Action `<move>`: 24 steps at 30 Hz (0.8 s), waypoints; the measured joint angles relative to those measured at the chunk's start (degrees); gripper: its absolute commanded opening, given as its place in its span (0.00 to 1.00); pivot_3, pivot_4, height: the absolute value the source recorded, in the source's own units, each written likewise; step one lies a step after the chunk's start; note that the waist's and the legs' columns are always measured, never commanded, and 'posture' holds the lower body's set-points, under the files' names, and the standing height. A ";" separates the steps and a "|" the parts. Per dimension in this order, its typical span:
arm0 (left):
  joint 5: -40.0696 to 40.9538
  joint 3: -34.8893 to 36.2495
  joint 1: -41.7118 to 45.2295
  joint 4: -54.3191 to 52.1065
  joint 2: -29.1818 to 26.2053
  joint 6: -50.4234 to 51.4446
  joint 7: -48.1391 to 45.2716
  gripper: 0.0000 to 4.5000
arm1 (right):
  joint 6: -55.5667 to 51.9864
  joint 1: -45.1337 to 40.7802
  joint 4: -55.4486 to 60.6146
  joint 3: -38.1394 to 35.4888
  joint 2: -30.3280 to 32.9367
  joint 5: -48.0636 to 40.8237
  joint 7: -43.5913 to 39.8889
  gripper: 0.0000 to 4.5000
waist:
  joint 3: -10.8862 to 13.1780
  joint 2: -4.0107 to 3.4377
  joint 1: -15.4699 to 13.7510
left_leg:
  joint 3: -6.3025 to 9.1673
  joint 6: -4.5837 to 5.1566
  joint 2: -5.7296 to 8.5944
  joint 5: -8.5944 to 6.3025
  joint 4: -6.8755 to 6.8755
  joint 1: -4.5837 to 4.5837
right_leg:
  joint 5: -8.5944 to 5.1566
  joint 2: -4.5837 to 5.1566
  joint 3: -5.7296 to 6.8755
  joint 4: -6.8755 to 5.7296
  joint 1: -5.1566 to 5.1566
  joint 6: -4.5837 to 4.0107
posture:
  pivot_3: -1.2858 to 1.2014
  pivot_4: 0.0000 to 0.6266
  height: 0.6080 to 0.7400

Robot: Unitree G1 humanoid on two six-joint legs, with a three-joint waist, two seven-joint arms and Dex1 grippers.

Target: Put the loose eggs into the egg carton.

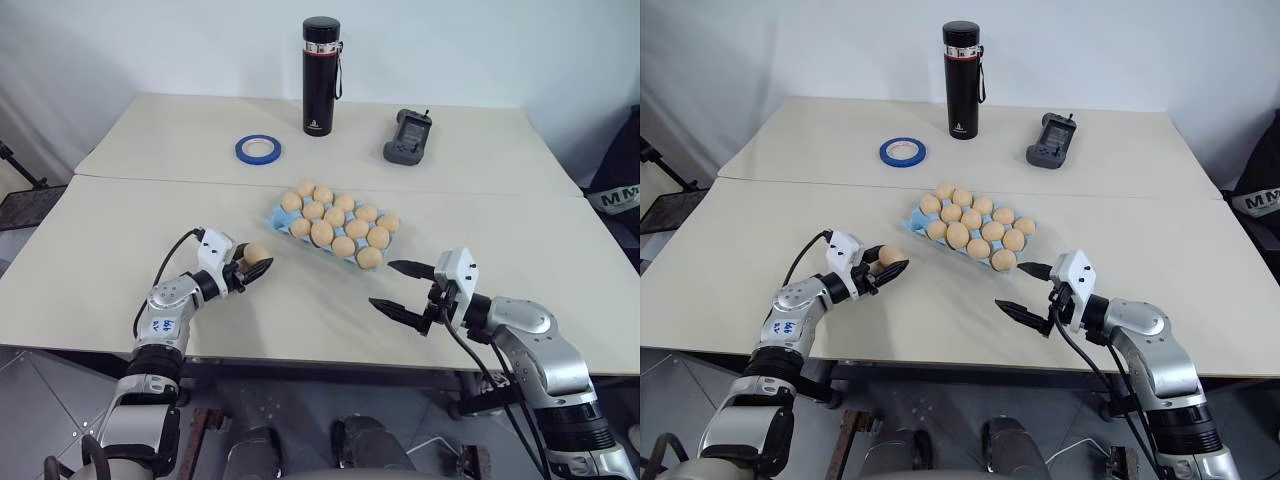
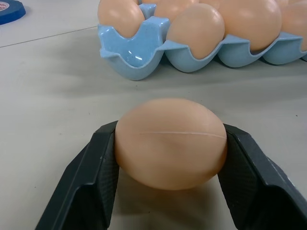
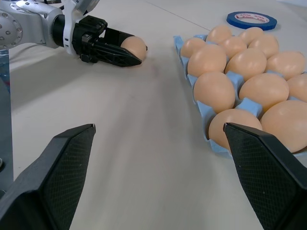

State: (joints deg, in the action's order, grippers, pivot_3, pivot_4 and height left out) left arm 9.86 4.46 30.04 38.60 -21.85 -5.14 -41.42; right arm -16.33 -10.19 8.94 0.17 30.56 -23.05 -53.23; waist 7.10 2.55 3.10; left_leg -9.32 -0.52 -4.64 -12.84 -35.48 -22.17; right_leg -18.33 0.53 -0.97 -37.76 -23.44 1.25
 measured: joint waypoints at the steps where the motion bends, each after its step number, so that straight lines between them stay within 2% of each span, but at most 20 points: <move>1: 0.00 0.02 0.04 0.00 0.18 -0.06 0.10 0.56 | 0.04 -0.07 -0.01 -0.02 0.01 0.00 0.00 1.00 | 0.03 -0.03 -0.04 | 0.00 0.00 0.00 0.00 0.01 0.00 | -0.01 0.00 0.00 0.00 0.00 0.00 | 0.52 0.24 1.00; 8: -0.11 0.06 1.42 -0.05 3.16 -1.51 3.47 0.56 | 0.65 -0.47 -0.59 -0.06 0.01 0.06 -0.02 1.00 | 0.58 -0.05 -0.29 | 0.00 0.00 0.02 0.00 0.00 -0.05 | 0.00 0.03 0.00 0.07 0.00 0.04 | 0.52 0.24 1.00; 14: -0.47 0.11 6.90 1.07 3.66 -3.12 6.86 0.56 | 1.30 -0.78 -1.94 -0.07 0.01 0.30 -0.03 1.00 | 1.11 0.10 -0.29 | 0.00 -0.02 0.02 -0.01 0.10 -0.11 | -0.03 0.00 0.00 0.10 -0.08 0.08 | 0.52 0.24 1.00; 24: -1.98 0.16 18.34 14.90 4.04 -7.34 8.46 0.56 | 3.75 -0.87 -4.70 -0.07 0.00 0.51 -0.38 1.00 | 1.49 0.17 -0.27 | 0.00 0.02 0.05 -0.06 0.24 -0.17 | -0.19 -0.03 0.00 0.15 -0.17 0.23 | 0.52 0.24 1.00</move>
State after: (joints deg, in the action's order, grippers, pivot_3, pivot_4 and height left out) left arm 7.88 4.62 48.38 53.50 -17.81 -12.49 -32.96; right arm -12.58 -11.06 4.24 0.10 30.55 -22.54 -53.61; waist 8.59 2.72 2.83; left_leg -9.32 -0.50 -4.59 -12.91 -35.24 -22.34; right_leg -18.52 0.50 -0.97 -37.61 -23.61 1.47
